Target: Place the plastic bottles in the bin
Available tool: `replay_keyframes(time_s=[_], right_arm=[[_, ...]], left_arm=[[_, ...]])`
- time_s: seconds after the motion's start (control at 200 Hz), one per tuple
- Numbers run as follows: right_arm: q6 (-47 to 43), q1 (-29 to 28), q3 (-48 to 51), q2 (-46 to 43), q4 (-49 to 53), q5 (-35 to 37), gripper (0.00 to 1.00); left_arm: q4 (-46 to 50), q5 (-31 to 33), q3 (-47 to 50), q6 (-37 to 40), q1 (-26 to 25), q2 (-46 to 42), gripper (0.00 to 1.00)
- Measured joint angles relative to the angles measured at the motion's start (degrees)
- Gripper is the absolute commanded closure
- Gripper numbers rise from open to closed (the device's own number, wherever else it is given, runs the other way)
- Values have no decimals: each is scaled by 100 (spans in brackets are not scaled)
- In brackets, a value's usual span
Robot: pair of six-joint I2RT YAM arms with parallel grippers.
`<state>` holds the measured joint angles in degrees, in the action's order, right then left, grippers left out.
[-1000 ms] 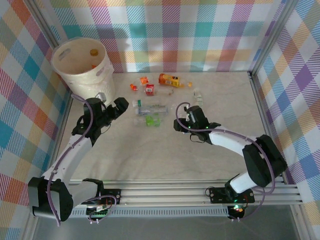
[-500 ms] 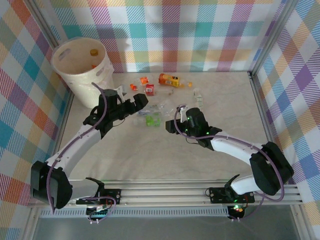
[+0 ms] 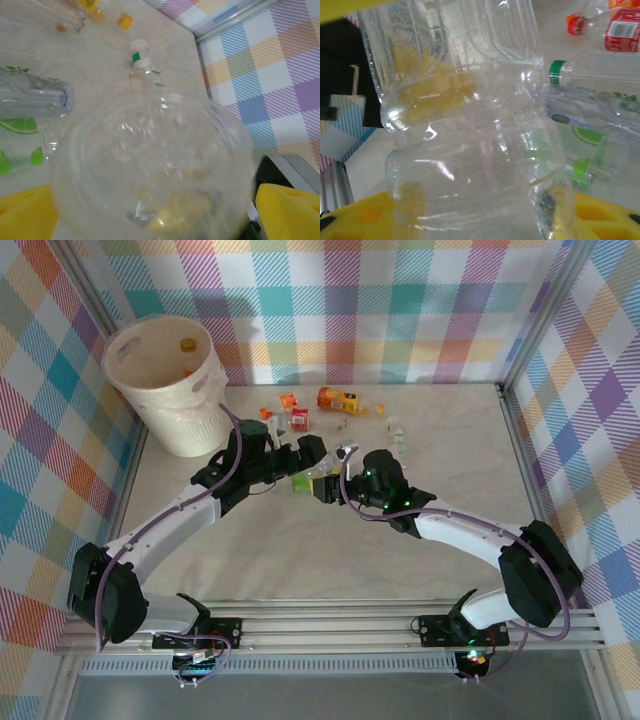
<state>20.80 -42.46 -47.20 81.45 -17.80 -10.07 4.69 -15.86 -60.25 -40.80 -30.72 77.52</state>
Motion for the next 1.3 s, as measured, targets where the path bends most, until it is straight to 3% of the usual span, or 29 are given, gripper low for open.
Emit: replay_keyframes(time_s=[0.17, 0.3, 0.425, 0.615, 0.735, 0.77, 1.3], right_arm=[[-79, -39, -2, 37, -85, -238, 46], [-87, -42, -2, 59, -59, -236, 45], [-96, -33, -2, 59, -79, -256, 36], [-334, -66, -2, 57, -59, -286, 15], [-479, -85, -7, 55, 0, -280, 7], [-525, -87, -7, 48, 28, -278, 0], [-1150, -87, -7, -435, 339, 356, 0]], left_arm=[[-96, 46, 0, -258, -26, 284, 23], [-262, 42, 0, -365, -66, 337, 44], [-341, 55, 2, -378, -66, 354, 51], [-385, 341, 46, -490, -66, 345, 52], [-328, 595, 136, -485, -66, 295, 51], [-313, 664, 151, -485, -66, 282, 50], [632, 1808, 116, -146, 59, -210, 50]])
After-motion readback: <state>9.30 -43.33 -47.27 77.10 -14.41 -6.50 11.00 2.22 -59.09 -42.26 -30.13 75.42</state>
